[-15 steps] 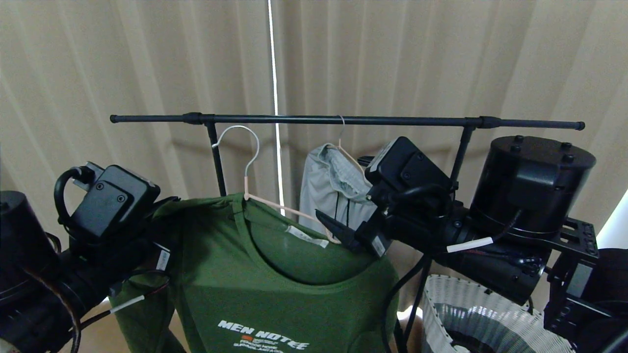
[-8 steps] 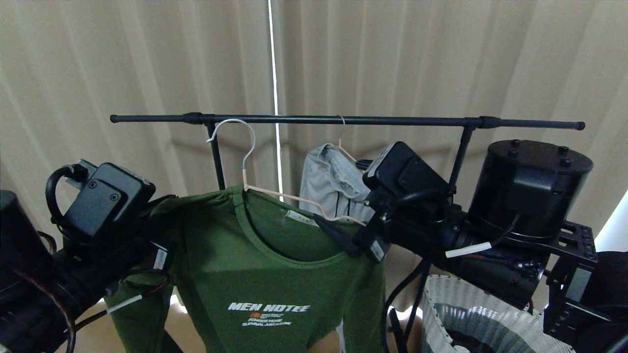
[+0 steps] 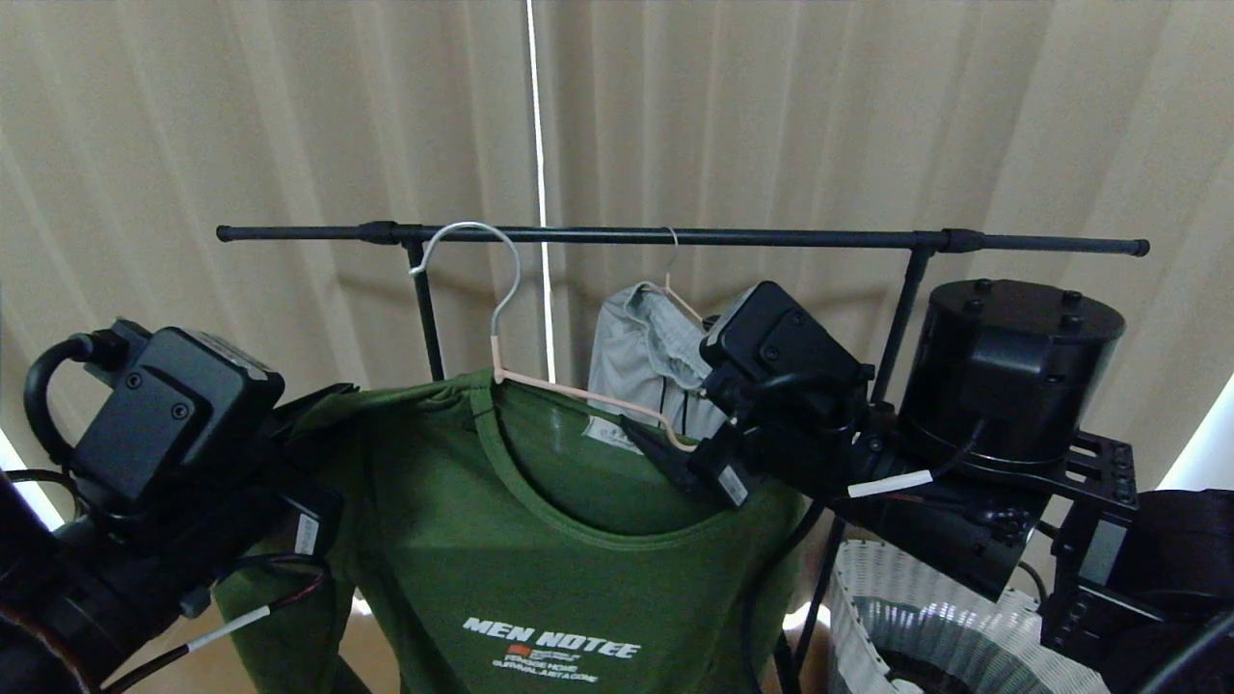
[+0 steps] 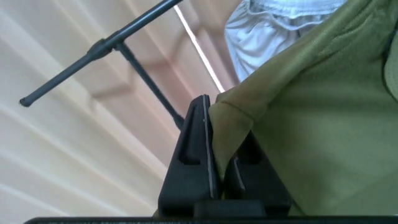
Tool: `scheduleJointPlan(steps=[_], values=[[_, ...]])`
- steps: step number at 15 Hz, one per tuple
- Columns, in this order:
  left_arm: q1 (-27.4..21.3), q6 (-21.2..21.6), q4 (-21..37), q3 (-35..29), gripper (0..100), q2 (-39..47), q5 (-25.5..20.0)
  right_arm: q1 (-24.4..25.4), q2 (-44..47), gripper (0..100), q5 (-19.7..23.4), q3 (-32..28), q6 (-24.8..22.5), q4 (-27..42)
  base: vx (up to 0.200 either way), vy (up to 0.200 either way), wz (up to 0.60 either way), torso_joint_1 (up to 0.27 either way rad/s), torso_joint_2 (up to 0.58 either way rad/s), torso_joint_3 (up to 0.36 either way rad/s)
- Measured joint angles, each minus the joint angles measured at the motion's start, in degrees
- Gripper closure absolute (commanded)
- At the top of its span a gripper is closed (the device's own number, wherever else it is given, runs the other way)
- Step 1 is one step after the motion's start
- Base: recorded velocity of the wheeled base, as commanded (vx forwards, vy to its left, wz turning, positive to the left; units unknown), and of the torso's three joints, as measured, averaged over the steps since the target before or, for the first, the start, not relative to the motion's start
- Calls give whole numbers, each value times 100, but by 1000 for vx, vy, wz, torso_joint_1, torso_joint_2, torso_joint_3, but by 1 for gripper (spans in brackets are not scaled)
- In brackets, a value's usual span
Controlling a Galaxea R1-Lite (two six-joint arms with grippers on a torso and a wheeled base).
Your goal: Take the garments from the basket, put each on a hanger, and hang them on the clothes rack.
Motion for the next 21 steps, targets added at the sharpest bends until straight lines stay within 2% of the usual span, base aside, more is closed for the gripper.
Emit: scheduleJointPlan(steps=[5,6,17,18,21], values=[[-119,-5,-2,-79,100,177,268,30,74,0,-5,-2,-257,-9,0,0,0,0,0,0],[-127,-5,-2,-96,100,213,279,35,83,100,-5,2,-260,-9,0,0,0,0,0,0],[-369,-38,-10,-184,100,343,277,101,105,100,-5,6,-257,-56,0,0,0,0,0,0],[-375,-38,-16,-156,0,340,266,101,100,100,-5,6,-260,-63,0,0,0,0,0,0],[-373,-38,-18,-121,0,321,246,94,66,100,-7,55,-262,-66,0,0,0,0,0,0]])
